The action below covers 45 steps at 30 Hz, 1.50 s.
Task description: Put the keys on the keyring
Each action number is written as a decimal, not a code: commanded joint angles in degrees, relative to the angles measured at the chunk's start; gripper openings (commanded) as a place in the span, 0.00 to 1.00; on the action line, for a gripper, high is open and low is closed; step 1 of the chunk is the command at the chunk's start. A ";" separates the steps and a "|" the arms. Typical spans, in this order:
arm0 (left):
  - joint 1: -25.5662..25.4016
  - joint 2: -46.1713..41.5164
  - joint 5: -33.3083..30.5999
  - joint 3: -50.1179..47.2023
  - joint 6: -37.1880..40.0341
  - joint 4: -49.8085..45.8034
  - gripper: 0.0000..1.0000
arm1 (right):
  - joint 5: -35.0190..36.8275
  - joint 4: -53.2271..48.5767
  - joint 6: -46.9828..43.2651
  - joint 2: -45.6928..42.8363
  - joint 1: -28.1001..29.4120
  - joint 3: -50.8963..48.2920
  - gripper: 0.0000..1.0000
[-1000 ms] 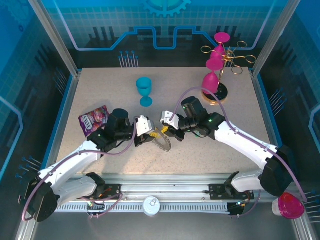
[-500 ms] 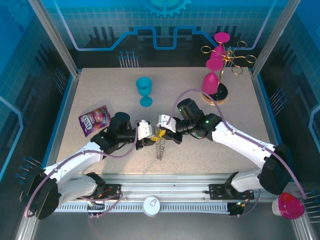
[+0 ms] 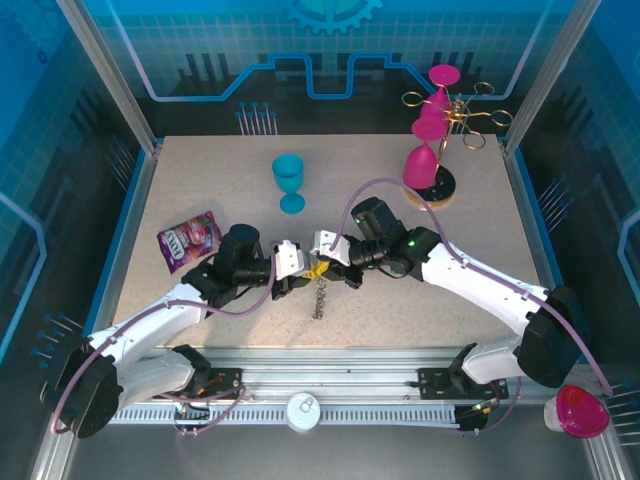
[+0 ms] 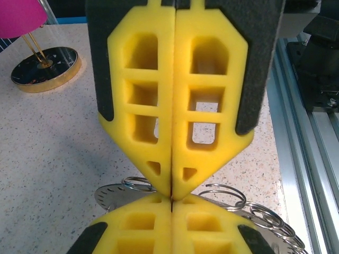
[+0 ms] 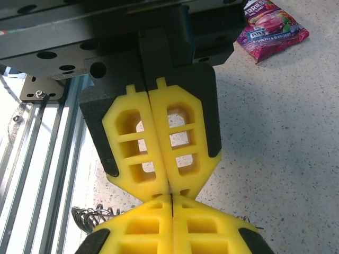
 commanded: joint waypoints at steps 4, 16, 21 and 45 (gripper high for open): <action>0.28 -0.82 0.76 -1.31 1.65 1.79 0.00 | -4.15 8.80 8.21 -5.10 -3.42 -3.58 0.38; 0.22 -4.20 1.90 -6.12 -2.24 12.63 0.00 | -8.09 37.51 10.19 -16.66 -6.75 -26.78 0.36; 0.26 -4.21 3.96 -7.10 -4.39 15.90 0.00 | -10.48 47.44 14.51 -13.60 -5.89 -28.64 0.30; 0.22 -4.83 6.25 -8.41 -5.91 19.30 0.00 | -13.16 47.88 13.13 -7.97 -4.43 -26.65 0.13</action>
